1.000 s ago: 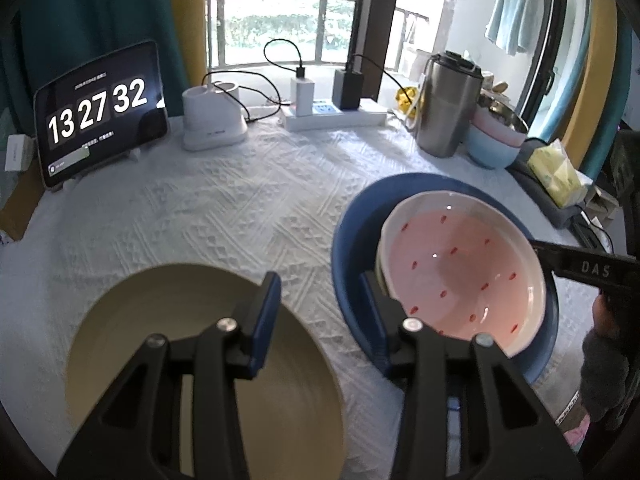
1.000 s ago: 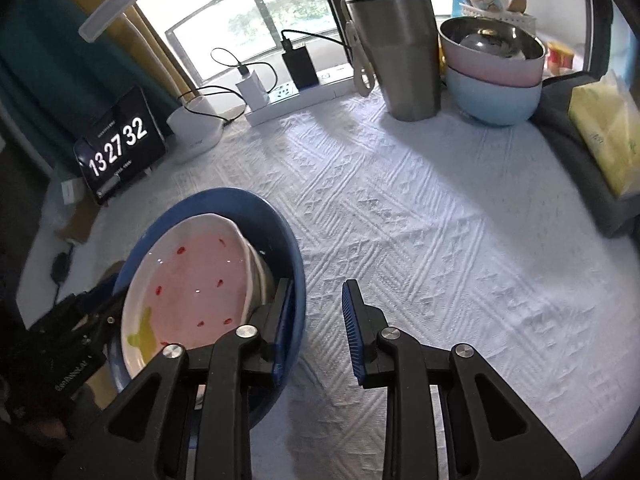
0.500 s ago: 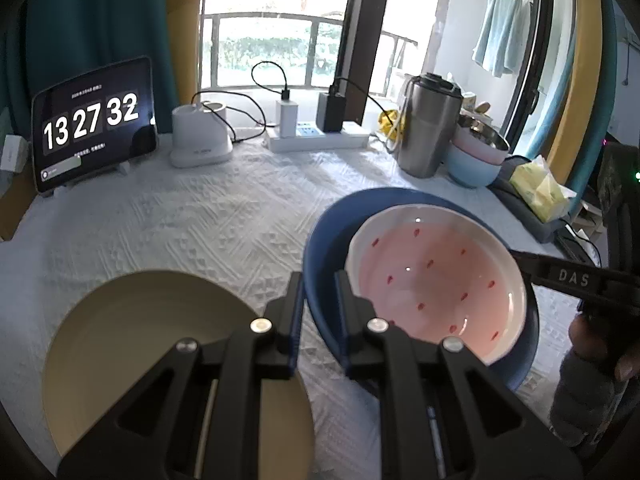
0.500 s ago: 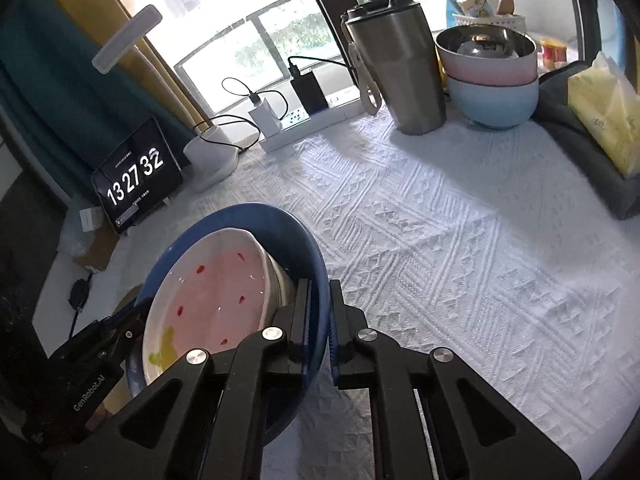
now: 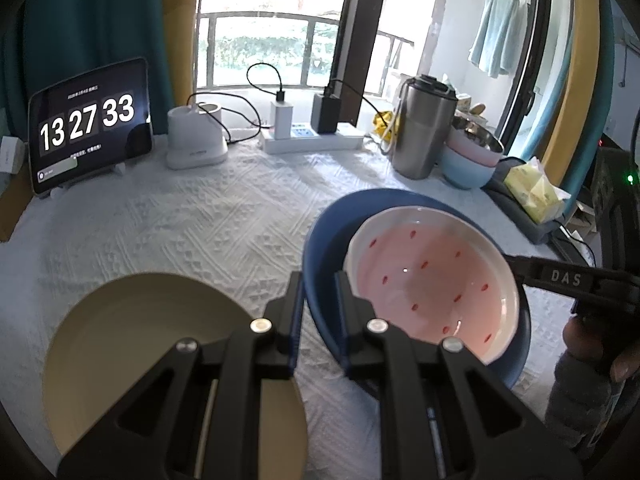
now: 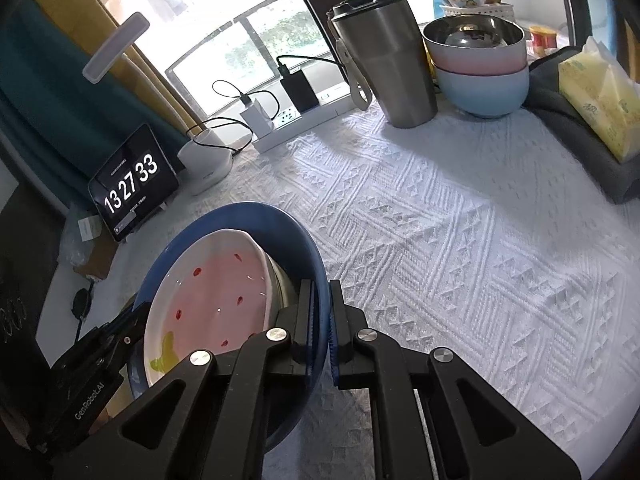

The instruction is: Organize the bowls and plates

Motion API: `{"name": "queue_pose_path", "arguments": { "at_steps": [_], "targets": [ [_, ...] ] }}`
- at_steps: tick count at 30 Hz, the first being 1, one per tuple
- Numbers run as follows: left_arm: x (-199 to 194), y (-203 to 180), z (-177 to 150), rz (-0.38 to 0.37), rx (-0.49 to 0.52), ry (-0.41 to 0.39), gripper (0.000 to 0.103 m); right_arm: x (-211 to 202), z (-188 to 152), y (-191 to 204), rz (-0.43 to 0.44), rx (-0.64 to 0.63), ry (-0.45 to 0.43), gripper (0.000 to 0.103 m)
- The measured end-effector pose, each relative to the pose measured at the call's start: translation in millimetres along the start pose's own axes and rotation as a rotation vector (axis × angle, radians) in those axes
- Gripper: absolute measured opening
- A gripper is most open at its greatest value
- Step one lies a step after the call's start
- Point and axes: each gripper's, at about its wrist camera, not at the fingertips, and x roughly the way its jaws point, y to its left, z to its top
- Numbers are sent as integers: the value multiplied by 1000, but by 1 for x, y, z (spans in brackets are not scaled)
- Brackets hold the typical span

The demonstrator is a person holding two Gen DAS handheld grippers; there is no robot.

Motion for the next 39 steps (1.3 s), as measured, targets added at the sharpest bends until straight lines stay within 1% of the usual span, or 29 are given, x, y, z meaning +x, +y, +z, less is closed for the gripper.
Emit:
{"name": "queue_pose_path", "arguments": {
  "at_steps": [5,18,29,39],
  "targets": [
    [-3,0,1,-9,-6,-3,14,-3,0,3,-11,-2,-1,9],
    [-21,2,7,-24,-11,-44,14,-22,5,18,-20,-24,-34,8],
    [-42,9,15,-16,-9,-79,14,-34,12,39,-12,-47,-58,8],
    [-60,25,19,-10,-27,-118,14,-42,17,62,-5,-78,-79,8]
  ]
}}
